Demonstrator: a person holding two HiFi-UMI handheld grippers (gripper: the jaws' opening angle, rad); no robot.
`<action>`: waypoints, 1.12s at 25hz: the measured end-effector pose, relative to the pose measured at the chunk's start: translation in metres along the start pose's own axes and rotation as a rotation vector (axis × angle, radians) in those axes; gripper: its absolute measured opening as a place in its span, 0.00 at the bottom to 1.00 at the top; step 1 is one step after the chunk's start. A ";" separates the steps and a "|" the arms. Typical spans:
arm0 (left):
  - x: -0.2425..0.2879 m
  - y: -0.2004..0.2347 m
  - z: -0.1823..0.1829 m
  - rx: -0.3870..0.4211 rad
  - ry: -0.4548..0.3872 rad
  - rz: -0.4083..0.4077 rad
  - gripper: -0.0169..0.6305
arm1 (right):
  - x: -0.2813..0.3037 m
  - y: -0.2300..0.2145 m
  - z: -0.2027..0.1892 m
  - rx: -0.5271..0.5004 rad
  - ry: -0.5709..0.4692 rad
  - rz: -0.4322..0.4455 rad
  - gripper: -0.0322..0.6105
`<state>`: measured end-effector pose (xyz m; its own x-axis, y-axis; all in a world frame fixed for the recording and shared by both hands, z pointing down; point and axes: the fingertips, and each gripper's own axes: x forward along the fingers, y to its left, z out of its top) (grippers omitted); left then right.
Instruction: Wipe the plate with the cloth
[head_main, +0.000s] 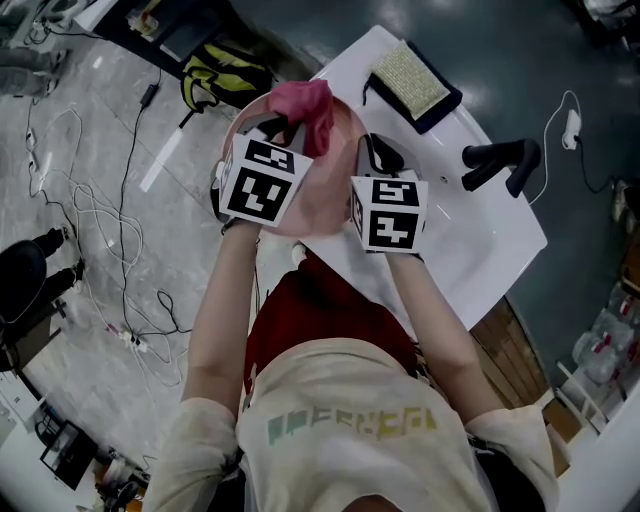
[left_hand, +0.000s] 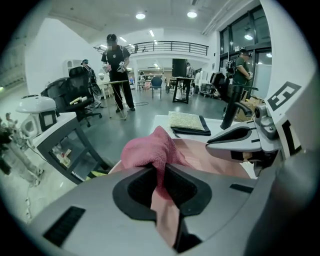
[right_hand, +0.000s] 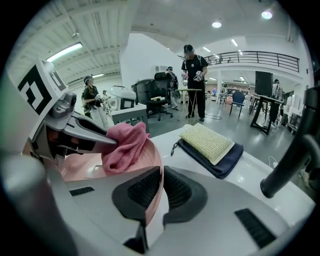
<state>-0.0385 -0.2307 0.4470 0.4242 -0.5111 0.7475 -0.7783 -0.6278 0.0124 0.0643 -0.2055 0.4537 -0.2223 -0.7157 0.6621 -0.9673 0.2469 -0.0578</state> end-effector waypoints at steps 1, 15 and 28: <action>-0.002 0.004 -0.002 -0.002 0.002 0.011 0.12 | 0.000 0.000 0.000 -0.005 0.000 -0.005 0.11; -0.060 0.055 -0.043 -0.056 0.019 0.160 0.12 | -0.005 0.002 -0.006 0.006 0.005 -0.034 0.11; -0.067 -0.022 -0.008 -0.103 -0.074 -0.095 0.12 | -0.010 0.004 -0.008 0.051 -0.005 -0.012 0.11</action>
<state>-0.0533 -0.1776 0.4018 0.5286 -0.4965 0.6885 -0.7745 -0.6141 0.1518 0.0632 -0.1920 0.4530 -0.2114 -0.7217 0.6591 -0.9748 0.2051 -0.0881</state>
